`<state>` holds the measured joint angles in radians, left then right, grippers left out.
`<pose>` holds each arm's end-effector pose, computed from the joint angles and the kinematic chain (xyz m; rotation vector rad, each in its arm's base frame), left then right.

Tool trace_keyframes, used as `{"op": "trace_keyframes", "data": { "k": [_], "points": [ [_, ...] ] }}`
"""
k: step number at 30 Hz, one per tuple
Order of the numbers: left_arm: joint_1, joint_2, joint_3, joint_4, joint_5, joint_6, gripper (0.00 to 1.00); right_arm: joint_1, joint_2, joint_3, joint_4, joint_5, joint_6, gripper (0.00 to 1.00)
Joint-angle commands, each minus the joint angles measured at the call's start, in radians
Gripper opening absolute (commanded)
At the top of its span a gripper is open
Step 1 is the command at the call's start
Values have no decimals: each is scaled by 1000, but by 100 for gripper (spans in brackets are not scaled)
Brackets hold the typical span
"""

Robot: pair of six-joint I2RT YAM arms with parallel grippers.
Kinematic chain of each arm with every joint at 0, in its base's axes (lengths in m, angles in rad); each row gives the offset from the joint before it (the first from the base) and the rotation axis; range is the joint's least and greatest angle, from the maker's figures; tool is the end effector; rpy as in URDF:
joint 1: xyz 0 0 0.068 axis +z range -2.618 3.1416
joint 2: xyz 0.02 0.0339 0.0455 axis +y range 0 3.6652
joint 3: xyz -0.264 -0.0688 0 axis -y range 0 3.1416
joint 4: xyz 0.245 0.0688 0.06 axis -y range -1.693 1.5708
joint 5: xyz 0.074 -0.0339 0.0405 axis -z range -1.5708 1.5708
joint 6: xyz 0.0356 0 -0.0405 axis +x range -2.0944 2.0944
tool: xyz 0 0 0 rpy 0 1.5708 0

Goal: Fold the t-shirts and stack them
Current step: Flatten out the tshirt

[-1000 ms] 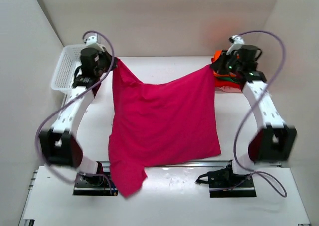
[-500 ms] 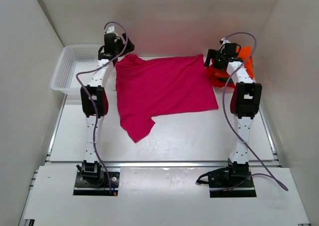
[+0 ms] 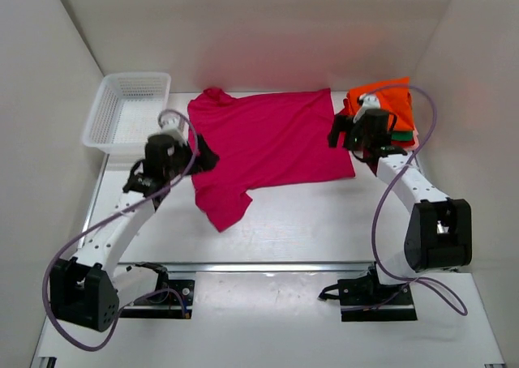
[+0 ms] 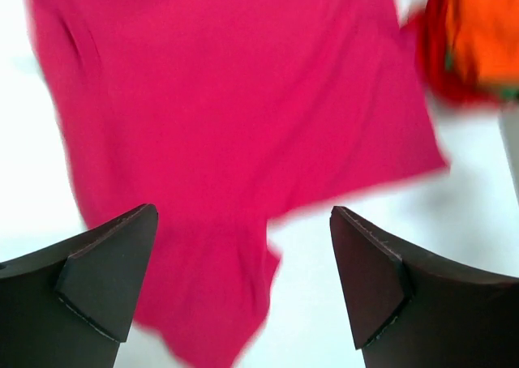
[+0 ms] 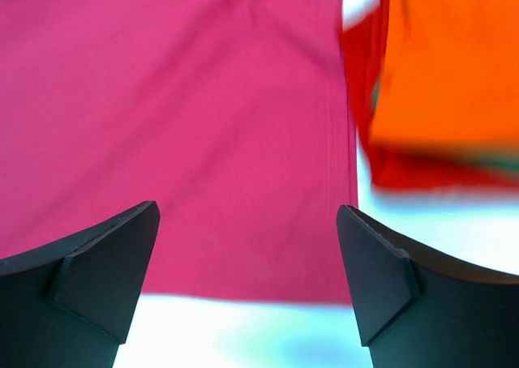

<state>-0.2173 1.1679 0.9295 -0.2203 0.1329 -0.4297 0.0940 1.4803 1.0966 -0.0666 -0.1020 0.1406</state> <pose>0.2594 -0.0621 0.3084 -0.1341 2.0637 -0.5386 0.3424 0.0359 0.2927 -0.0177 2.0276 0.2515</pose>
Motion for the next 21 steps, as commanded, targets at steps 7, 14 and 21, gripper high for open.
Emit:
{"op": "trace_keyframes", "data": {
  "k": [7,14,21],
  "points": [
    [-134,-117,-475,18,-39,-191,99,-23,14,-241,42,138,189,86],
    [-154,-41,-503,28,-36,-219,99,-20,139,-201,25,191,232,86],
    [-264,145,-376,-45,36,-207,99,-33,228,-156,2,203,275,86]
  ]
}}
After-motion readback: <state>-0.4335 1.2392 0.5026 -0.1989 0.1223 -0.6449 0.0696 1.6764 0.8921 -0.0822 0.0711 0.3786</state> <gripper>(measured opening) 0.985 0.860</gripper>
